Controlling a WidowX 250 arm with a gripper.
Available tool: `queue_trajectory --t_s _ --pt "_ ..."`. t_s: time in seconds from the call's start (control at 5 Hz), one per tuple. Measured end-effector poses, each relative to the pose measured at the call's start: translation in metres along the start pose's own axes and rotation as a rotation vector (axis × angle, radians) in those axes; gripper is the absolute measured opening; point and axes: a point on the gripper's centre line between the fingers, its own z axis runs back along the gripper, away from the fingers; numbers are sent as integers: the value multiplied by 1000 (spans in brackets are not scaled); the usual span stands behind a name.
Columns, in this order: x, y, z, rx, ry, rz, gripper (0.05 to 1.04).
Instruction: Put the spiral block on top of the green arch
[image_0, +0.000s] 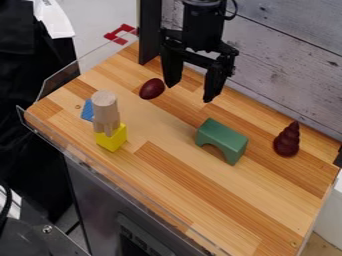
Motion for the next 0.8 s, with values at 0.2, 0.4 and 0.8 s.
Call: queue_trajectory --t_s 0.2,0.4,0.8 --pt "-3 0 -10 -6 36 2 998" --pt "-2 -14 -12 -59 33 -10 998" --pt "-3 -53 -3 -69 13 -104 998"
